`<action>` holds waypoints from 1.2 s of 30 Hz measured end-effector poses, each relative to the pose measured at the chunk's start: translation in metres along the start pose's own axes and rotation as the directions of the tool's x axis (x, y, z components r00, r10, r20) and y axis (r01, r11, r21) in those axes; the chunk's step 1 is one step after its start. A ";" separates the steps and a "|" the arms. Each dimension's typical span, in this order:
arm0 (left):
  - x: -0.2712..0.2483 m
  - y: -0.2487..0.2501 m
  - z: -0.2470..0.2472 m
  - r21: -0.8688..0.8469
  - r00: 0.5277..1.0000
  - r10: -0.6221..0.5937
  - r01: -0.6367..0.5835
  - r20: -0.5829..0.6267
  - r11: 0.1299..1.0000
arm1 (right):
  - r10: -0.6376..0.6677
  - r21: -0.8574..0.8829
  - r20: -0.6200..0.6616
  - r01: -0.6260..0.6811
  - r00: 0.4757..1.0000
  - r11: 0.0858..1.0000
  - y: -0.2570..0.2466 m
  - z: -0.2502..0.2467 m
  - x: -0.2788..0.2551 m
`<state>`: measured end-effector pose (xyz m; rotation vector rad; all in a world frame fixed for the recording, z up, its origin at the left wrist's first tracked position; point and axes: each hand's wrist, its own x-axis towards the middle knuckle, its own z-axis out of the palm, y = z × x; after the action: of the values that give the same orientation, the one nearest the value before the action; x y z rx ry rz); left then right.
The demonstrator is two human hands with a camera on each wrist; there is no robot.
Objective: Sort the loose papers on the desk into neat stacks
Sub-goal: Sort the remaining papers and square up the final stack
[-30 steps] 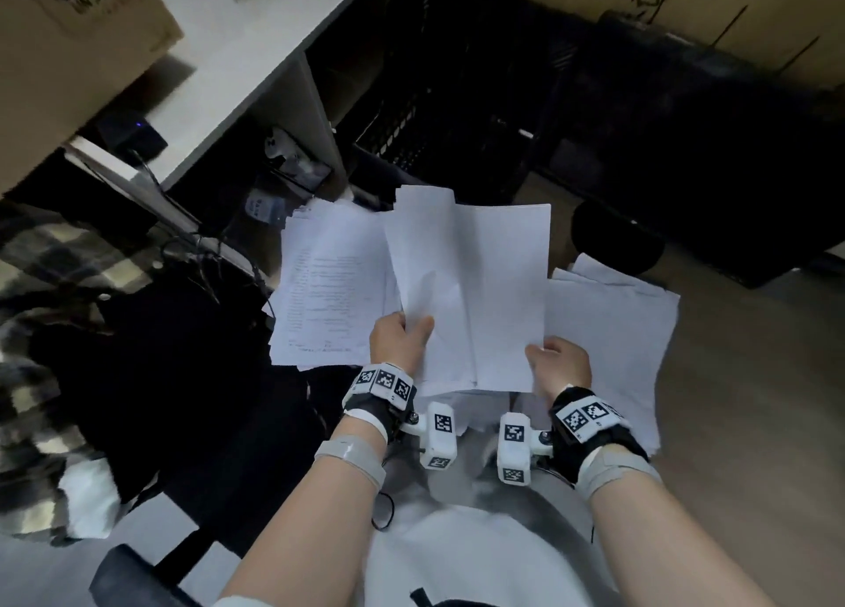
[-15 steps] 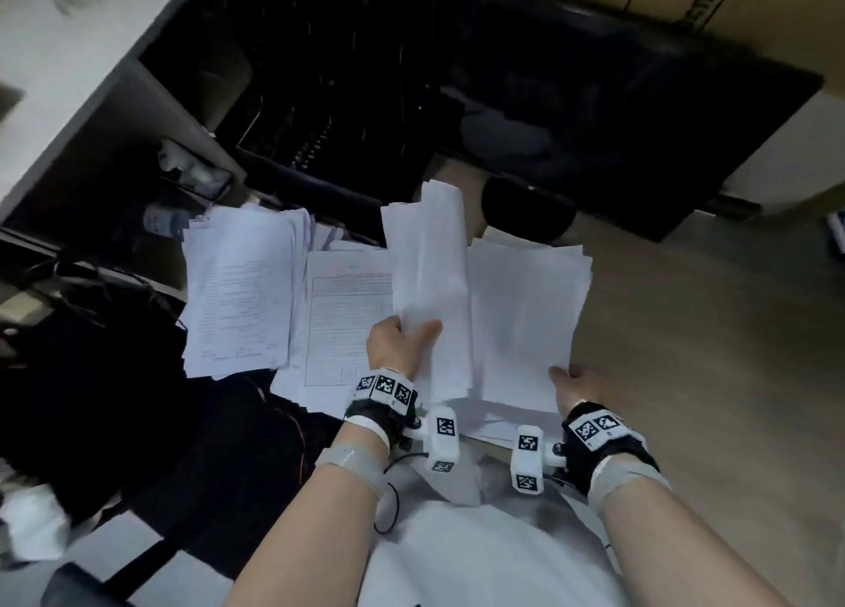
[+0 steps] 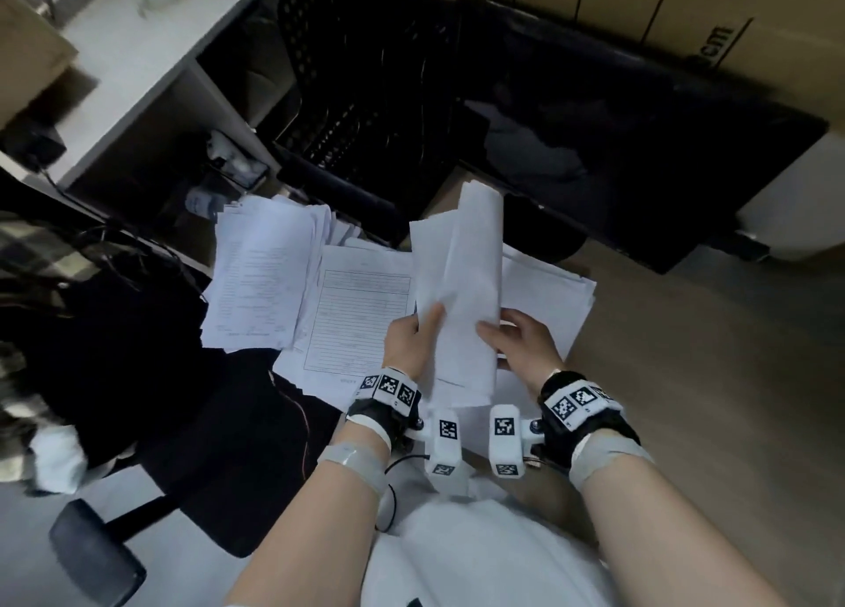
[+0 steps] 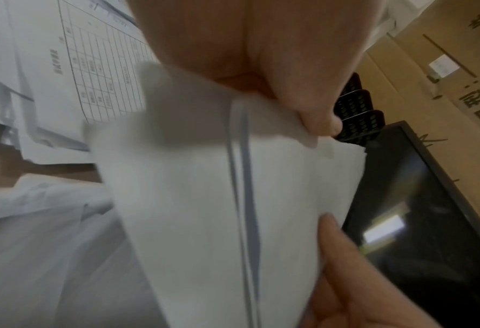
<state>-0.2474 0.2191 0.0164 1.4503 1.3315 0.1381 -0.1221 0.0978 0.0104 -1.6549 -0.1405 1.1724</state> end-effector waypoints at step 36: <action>0.055 -0.035 -0.101 -0.111 0.991 0.135 -0.132 0.014 0.985 | 0.036 -0.130 -0.531 -0.123 0.847 0.984 0.016 0.068 -0.009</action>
<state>-0.3195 0.3137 -0.0001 1.4434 1.1904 0.2782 -0.1845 0.1312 0.0060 -2.0852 0.1920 0.7371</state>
